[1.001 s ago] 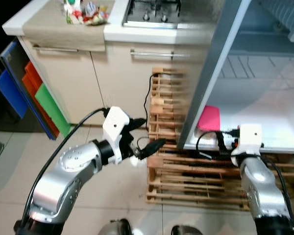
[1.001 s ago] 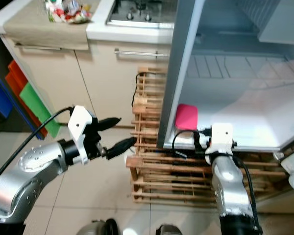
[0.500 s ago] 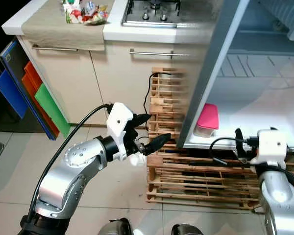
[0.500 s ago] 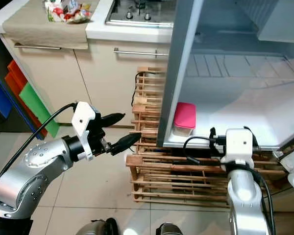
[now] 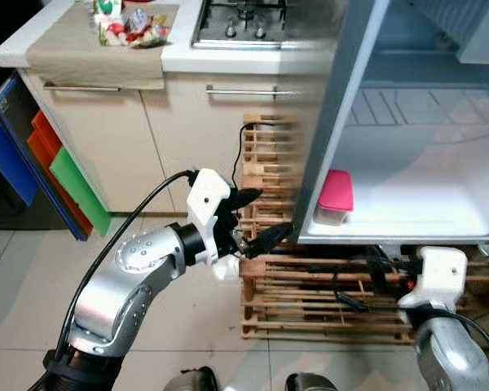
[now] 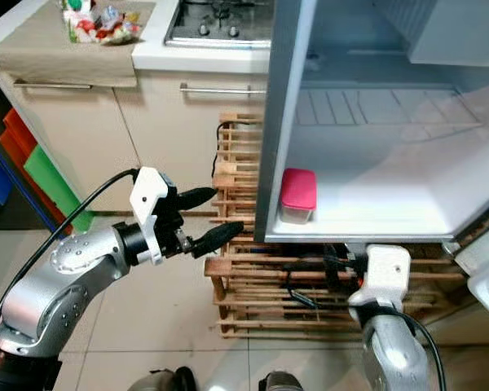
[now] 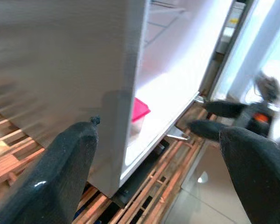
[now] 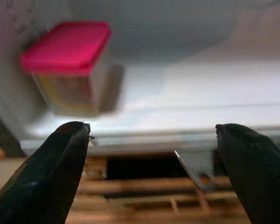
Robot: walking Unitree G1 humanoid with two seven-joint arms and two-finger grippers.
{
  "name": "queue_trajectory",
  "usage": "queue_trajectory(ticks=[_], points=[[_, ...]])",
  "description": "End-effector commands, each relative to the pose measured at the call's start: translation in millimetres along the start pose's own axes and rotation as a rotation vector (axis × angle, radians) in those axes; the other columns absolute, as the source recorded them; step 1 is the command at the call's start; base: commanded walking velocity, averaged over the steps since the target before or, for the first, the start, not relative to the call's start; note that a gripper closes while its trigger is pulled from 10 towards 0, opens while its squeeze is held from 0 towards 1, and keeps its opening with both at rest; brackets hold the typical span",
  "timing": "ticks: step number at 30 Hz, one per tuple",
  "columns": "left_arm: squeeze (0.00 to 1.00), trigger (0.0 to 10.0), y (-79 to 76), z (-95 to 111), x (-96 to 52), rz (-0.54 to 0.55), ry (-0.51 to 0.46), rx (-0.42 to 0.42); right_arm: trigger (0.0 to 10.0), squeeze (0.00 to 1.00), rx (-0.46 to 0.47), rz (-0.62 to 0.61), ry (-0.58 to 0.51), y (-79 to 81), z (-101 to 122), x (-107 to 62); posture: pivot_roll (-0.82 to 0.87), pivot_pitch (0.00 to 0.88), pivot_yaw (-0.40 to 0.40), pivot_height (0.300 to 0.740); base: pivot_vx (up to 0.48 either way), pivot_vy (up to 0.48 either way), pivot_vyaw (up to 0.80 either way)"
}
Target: Restocking fridge
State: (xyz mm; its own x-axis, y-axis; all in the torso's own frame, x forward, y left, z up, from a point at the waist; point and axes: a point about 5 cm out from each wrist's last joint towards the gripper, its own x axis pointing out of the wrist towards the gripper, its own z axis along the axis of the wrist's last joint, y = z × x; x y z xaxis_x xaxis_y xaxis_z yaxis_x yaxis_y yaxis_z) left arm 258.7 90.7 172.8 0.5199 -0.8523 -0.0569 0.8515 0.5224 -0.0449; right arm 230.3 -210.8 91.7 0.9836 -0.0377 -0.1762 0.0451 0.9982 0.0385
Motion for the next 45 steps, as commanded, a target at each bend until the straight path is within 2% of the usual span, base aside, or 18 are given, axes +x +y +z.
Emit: queue_trajectory(ticks=[1, 6, 8, 16, 21, 26, 31, 34, 38, 43, 44, 45], points=[[0.0, 10.0, -0.2, -1, -1.2, -0.004, 0.011, 0.011, 10.0, 0.0, 0.028, -0.012, -0.008, -4.6, 6, 7.5, -0.17, 0.096, 0.03, 0.74, 0.0, 0.0, 0.0], [0.0, 10.0, 1.4, 0, -1.3, 0.011, 0.005, 0.009, 10.0, 0.0, 0.027, 0.0, -0.017, -4.8, 13, 13.9, -0.16, 0.098, 0.024, 0.74, 0.0, 0.0, 0.0], [0.0, 10.0, 1.2, 1, -2.0, 0.015, 0.002, 0.009, 10.0, 0.0, 0.029, 0.009, -0.024, -2.7, 17, 25.1, -0.15, 0.112, 0.017, 0.74, 0.0, 0.0, 0.0], [0.0, 10.0, -1.4, 0, -2.3, 0.021, -0.003, 0.007, 10.0, 0.0, 0.023, 0.029, -0.013, 1.1, 18, 46.8, -0.14, 0.121, -0.001, 0.74, 0.0, 0.0, 0.0], [0.0, 10.0, -2.4, 0, -2.0, 0.034, -0.008, 0.002, 10.0, 0.0, -0.053, 0.015, -0.007, -8.4, 18, 65.4, -0.14, 0.127, -0.013, 0.74, 0.0, 0.0, 0.0], [0.0, 10.0, -2.3, -1, -1.4, 0.039, -0.008, 0.001, 10.0, 0.0, -0.147, -0.005, -0.052, -14.5, 30, 81.1, -0.13, 0.129, -0.015, 0.74, 0.0, 0.0, 0.0], [0.0, 10.0, -1.1, 0, -0.3, 0.046, -0.01, 0.002, 10.0, 0.0, -0.175, -0.026, -0.108, -18.4, 44, 94.6, -0.13, 0.131, -0.017, 0.74, 0.0, 0.0, 0.0], [0.0, 10.0, -0.7, 0, -0.3, 0.048, -0.009, 0.003, 10.0, 0.0, -0.169, -0.024, -0.132, -18.0, 49, 95.1, -0.14, 0.13, -0.019, 0.74, 0.0, 0.0, 0.0], [0.0, 10.0, 0.8, -1, -1.1, 0.053, -0.004, 0.004, 10.0, 0.0, -0.14, -0.014, -0.158, -16.3, 47, 85.2, -0.14, 0.123, -0.021, 0.74, 0.0, 0.0, 0.0], [0.0, 10.0, 3.7, -1, -0.9, 0.057, -0.005, 0.009, 10.0, 0.0, -0.087, -0.066, -0.171, -16.8, 41, 55.1, -0.15, 0.109, -0.015, 0.74, 0.0, 0.0, 0.0], [0.0, 10.0, 3.7, -1, -0.9, 0.057, -0.005, 0.009, 10.0, 0.0, -0.087, -0.066, -0.171, -16.8, 41, 55.1, -0.15, 0.109, -0.015, 0.74, 0.0, 0.0, 0.0], [0.0, 10.0, 3.9, 1, -0.5, 0.054, -0.009, 0.014, 10.0, 0.0, -0.097, -0.124, -0.179, -20.6, 38, 34.9, -0.16, 0.103, -0.013, 0.74, 0.0, 0.0, 0.0]])
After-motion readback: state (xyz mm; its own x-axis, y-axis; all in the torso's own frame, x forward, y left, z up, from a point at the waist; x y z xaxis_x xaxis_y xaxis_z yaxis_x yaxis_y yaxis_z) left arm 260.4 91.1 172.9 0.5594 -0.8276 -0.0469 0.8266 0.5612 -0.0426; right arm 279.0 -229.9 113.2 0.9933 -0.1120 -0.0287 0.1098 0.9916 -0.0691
